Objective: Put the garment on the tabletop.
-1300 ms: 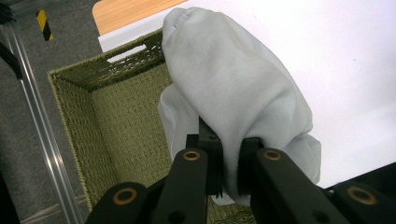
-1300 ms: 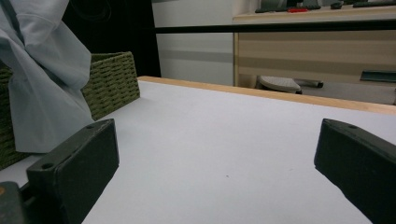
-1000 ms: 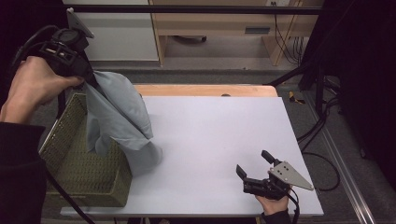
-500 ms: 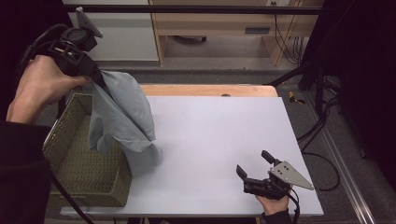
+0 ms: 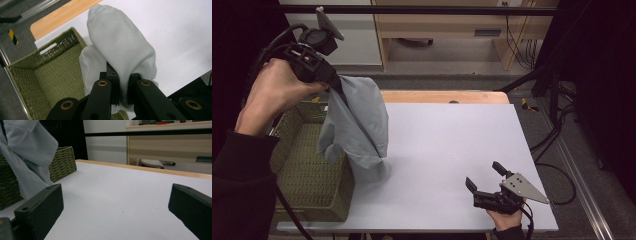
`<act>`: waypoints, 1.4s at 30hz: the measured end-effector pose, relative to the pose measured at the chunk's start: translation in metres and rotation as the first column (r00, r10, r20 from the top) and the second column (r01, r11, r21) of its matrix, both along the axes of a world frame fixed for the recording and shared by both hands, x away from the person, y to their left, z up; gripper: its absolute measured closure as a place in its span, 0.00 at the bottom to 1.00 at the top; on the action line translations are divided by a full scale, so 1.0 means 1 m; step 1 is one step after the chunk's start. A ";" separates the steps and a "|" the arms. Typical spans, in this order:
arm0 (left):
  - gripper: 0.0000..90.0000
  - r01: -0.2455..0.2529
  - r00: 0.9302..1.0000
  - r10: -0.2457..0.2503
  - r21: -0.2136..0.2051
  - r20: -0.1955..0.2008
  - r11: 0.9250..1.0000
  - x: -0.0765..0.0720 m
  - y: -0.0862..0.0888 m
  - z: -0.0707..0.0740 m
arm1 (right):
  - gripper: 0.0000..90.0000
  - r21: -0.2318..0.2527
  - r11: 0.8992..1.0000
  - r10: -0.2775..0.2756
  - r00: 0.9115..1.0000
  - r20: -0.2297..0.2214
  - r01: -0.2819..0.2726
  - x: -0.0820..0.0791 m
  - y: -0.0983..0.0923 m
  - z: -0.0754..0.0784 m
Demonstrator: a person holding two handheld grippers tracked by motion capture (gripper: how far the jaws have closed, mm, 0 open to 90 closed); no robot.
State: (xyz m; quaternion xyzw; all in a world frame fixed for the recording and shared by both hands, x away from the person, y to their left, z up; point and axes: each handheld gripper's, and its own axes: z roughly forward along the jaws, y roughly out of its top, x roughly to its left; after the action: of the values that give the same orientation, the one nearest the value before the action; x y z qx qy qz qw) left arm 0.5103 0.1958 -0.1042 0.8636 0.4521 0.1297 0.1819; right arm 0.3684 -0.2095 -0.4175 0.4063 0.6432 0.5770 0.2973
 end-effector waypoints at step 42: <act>0.95 0.313 0.950 -0.313 0.037 0.003 0.949 -0.007 -0.127 -0.036 | 0.00 0.027 1.000 0.013 1.000 0.014 -0.014 -0.002 -0.002 0.003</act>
State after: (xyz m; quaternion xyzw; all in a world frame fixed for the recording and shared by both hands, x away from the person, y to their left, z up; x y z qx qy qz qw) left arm 0.5036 0.0686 -0.1403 0.9269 0.3061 0.1111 0.1866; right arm 0.3660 -0.2117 -0.4144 0.4019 0.6362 0.5902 0.2923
